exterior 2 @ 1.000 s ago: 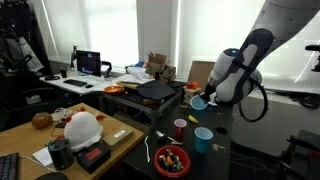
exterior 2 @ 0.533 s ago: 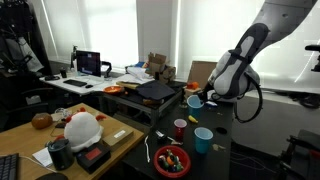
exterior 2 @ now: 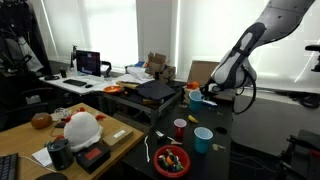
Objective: Pick up the cup and pour it's contents in the bowl
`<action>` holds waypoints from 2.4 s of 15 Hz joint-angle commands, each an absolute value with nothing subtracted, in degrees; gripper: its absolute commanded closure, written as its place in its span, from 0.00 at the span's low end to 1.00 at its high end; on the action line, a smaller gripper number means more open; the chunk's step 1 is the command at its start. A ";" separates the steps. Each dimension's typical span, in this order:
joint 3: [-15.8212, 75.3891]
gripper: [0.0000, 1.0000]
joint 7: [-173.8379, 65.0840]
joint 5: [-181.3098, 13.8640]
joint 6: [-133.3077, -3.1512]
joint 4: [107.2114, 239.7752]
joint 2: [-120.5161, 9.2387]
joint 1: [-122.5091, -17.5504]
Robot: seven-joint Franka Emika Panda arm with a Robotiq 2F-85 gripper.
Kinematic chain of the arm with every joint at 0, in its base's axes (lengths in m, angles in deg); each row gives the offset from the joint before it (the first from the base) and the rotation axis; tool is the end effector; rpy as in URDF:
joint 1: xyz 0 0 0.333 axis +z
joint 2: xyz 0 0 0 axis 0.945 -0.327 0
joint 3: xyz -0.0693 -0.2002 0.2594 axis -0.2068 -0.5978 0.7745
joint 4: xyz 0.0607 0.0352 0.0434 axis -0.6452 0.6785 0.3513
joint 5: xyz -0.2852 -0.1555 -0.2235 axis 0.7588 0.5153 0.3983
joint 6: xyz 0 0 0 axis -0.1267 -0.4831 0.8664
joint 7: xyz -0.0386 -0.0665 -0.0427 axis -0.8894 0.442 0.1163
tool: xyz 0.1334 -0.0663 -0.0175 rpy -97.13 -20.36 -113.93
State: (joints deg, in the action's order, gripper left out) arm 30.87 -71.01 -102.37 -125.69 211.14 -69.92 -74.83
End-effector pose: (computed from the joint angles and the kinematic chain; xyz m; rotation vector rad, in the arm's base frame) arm 0.5876 -0.1023 0.1590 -2.7564 1.0993 -0.8222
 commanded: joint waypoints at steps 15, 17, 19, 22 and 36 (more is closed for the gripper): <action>42.62 0.99 -69.33 -99.09 -124.64 200.83 -81.42 -85.38; 43.34 0.99 -69.39 -98.96 -124.18 199.90 -83.01 -86.03; 43.32 0.99 -69.63 -99.33 -123.96 199.17 -84.47 -86.25; 41.08 0.99 -70.21 -101.31 -123.37 198.43 -85.69 -84.88; 42.66 0.99 -70.11 -103.41 -119.81 194.62 -90.71 -86.62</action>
State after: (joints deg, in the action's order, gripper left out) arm 41.58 -70.39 -101.95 -122.40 196.41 -89.70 -85.79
